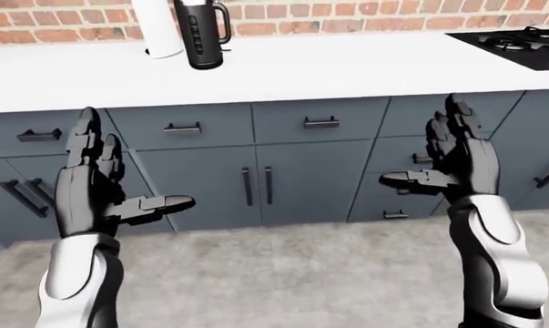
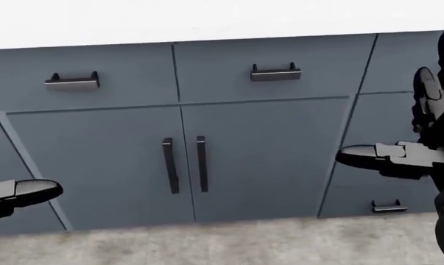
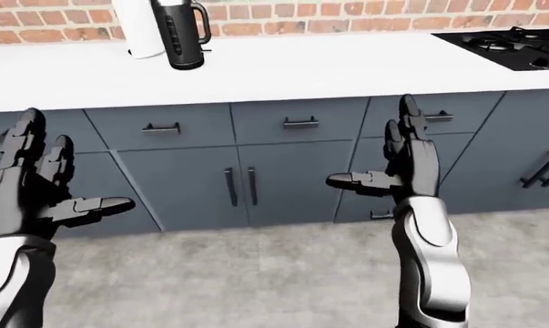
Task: Press the button to open the lid of the electric kettle.
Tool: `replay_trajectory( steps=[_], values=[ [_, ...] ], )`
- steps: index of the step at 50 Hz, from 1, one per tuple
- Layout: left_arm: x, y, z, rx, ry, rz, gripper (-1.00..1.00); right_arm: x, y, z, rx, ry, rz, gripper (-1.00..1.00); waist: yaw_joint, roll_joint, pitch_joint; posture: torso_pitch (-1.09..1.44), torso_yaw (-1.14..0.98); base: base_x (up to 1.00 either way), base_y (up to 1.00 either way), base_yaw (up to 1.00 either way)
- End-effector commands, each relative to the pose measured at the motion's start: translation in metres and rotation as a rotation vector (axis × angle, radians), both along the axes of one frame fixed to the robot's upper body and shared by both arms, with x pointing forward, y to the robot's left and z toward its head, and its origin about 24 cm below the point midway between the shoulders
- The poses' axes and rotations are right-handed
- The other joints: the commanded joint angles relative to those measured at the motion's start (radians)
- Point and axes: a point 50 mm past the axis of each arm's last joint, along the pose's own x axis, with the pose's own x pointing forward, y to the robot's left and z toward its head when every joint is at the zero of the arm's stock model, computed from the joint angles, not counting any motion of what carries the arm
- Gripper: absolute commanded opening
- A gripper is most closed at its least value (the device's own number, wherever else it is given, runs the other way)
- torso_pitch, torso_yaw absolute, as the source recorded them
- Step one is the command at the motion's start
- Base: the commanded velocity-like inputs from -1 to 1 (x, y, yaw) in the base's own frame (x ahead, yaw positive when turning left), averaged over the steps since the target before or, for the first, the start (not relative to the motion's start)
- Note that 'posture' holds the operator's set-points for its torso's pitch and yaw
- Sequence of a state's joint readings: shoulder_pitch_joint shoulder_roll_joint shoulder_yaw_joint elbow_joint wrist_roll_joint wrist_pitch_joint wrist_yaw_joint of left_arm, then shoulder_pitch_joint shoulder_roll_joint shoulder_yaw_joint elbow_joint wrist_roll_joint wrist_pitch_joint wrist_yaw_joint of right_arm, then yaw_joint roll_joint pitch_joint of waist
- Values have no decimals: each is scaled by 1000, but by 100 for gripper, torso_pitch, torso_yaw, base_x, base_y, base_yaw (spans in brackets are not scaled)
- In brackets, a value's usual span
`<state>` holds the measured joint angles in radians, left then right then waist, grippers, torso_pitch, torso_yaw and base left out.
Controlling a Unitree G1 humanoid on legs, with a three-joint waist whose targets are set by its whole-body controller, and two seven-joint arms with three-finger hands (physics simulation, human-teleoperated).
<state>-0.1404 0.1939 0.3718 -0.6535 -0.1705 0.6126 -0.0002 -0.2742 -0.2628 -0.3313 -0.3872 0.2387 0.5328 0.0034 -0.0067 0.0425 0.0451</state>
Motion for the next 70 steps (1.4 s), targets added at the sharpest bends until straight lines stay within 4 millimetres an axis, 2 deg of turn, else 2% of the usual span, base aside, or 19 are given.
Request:
replay_trajectory(
  steps=[1,2,6,11,19,22,25,27,34,37,38,42,45,49,60,64,65,66,70],
  values=[
    [-3,2,13,25,-68,17,100,-1,5,17,-19,-84,24,100,5,14,-14,0,0,18,0,0],
    [-3,2,13,29,-67,15,100,-1,5,17,-15,-84,24,100,11,25,-6,0,0,19,2,0],
    [-3,2,12,24,-63,12,100,-1,5,19,-11,-85,24,100,11,-8,-17,0,0,18,8,0],
    [-3,3,14,24,-70,20,100,-2,5,22,-8,-89,25,100,16,-93,-20,0,0,18,10,0],
    [-4,4,13,29,-70,27,100,-3,5,21,-8,-86,27,100,1,-64,-10,0,0,18,11,0],
    [-3,3,12,29,-69,25,100,-3,5,22,-5,-87,28,100,-4,-24,-7,0,0,18,12,0],
    [-3,3,12,28,-69,27,100,-4,5,24,-5,-88,31,100,-12,41,-40,0,0,18,13,0],
    [-4,4,12,28,-69,27,100,-4,5,24,-5,-89,32,100,0,29,-17,0,0,18,14,0],
    [-4,3,12,27,-68,25,100,-4,5,23,-4,-87,34,100,14,-48,-12,0,0,18,15,0],
    [-4,3,12,27,-68,25,100,-4,5,22,-4,-86,33,100,16,-124,-30,0,0,18,16,0],
    [-4,4,12,28,-68,25,100,-4,6,22,-5,-86,33,100,3,-81,-22,0,0,19,16,0],
    [-3,3,11,28,-66,23,100,-3,6,22,-6,-84,34,100,2,-92,-28,0,0,18,14,0],
    [-3,2,10,27,-65,21,100,-3,6,21,-6,-83,34,100,-2,-56,-13,0,0,18,12,0],
    [-3,2,11,28,-66,21,100,-3,5,22,-5,-85,31,100,-9,42,-32,0,0,18,10,0],
    [-3,2,11,30,-67,23,100,-3,5,24,-6,-88,30,100,20,-39,-21,0,0,18,3,0],
    [-3,2,11,29,-66,21,100,-4,5,23,-6,-87,30,100,22,-134,-39,0,0,18,2,0],
    [-3,2,11,29,-66,22,100,-4,5,23,-7,-87,30,100,10,-80,-27,0,0,19,2,0],
    [-4,2,11,29,-66,22,100,-4,5,24,-7,-88,30,100,15,-102,-23,0,0,17,2,0],
    [-4,2,11,29,-66,22,100,-4,5,25,-7,-90,31,100,5,-76,-24,0,0,18,2,0]
  ],
)
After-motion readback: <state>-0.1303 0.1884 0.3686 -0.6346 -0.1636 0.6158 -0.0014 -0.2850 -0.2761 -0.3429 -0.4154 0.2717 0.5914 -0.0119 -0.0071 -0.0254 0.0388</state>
